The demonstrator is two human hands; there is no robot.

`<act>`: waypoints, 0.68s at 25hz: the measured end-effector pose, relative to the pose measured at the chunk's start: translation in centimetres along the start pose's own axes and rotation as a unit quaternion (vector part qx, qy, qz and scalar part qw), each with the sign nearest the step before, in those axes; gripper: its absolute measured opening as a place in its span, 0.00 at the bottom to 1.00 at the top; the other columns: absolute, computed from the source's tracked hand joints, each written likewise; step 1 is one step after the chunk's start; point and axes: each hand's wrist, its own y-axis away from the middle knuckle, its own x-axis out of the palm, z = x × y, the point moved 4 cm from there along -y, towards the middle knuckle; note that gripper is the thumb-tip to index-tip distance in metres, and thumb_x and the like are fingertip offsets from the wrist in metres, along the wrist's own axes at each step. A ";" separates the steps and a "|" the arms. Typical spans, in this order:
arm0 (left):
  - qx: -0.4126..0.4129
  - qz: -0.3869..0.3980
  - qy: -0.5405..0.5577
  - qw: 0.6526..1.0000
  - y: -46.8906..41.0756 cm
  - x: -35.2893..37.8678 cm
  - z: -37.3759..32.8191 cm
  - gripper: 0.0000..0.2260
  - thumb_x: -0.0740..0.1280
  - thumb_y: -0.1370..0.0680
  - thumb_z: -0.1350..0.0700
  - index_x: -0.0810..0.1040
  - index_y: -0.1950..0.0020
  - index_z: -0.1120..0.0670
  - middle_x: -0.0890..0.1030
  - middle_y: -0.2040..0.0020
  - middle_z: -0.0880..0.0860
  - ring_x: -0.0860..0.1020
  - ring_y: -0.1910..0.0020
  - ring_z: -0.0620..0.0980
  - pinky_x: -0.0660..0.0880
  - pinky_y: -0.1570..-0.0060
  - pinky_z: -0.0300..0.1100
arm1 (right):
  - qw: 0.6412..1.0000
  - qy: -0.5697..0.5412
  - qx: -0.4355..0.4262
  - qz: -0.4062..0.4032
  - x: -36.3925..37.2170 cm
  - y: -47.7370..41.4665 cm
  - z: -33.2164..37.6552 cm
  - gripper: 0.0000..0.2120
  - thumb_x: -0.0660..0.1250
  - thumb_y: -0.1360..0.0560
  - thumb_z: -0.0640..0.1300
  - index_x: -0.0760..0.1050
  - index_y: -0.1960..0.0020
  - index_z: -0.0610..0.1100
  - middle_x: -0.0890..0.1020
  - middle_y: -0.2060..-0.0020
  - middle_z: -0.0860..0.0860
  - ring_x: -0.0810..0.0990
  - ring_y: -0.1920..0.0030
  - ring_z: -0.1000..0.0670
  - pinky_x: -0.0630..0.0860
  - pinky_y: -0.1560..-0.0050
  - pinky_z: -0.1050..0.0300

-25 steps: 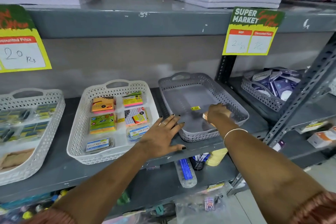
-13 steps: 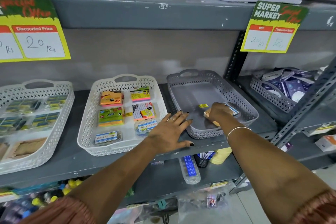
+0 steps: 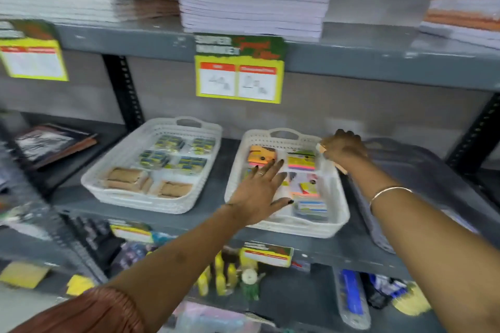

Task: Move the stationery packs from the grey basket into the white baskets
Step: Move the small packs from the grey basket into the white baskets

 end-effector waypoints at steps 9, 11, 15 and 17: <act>-0.208 0.046 -0.021 0.977 13.1 -0.4 22.3 0.32 0.50 0.22 0.38 0.49 0.23 0.54 0.46 0.21 0.53 0.45 0.22 0.52 0.46 0.25 0.54 | 0.979 -0.025 -0.194 0.056 4.3 7.5 25.5 0.25 0.59 0.32 0.56 0.77 0.40 0.44 0.78 0.38 0.44 0.75 0.37 0.41 0.74 0.37 0.49; -0.224 0.046 -0.024 0.973 14.6 0.0 24.5 0.32 0.48 0.22 0.36 0.53 0.24 0.54 0.50 0.21 0.54 0.48 0.22 0.53 0.47 0.25 0.57 | 0.970 -0.023 -0.225 0.087 5.9 9.1 29.1 0.20 0.65 0.30 0.50 0.77 0.41 0.44 0.78 0.38 0.44 0.76 0.37 0.41 0.75 0.38 0.50; -0.212 0.038 -0.002 0.977 15.2 0.5 25.0 0.31 0.46 0.22 0.36 0.59 0.26 0.54 0.54 0.22 0.55 0.51 0.23 0.54 0.48 0.26 0.58 | 0.957 0.026 -0.250 0.143 10.0 12.3 32.5 0.21 0.70 0.29 0.46 0.74 0.38 0.42 0.77 0.39 0.42 0.75 0.36 0.40 0.75 0.40 0.49; -0.213 0.027 0.006 0.977 15.2 0.5 25.1 0.30 0.48 0.22 0.37 0.59 0.26 0.54 0.54 0.22 0.55 0.51 0.23 0.55 0.48 0.26 0.58 | 0.955 0.041 -0.252 0.151 11.5 13.0 32.6 0.18 0.68 0.28 0.45 0.74 0.39 0.42 0.78 0.40 0.42 0.75 0.37 0.40 0.75 0.42 0.49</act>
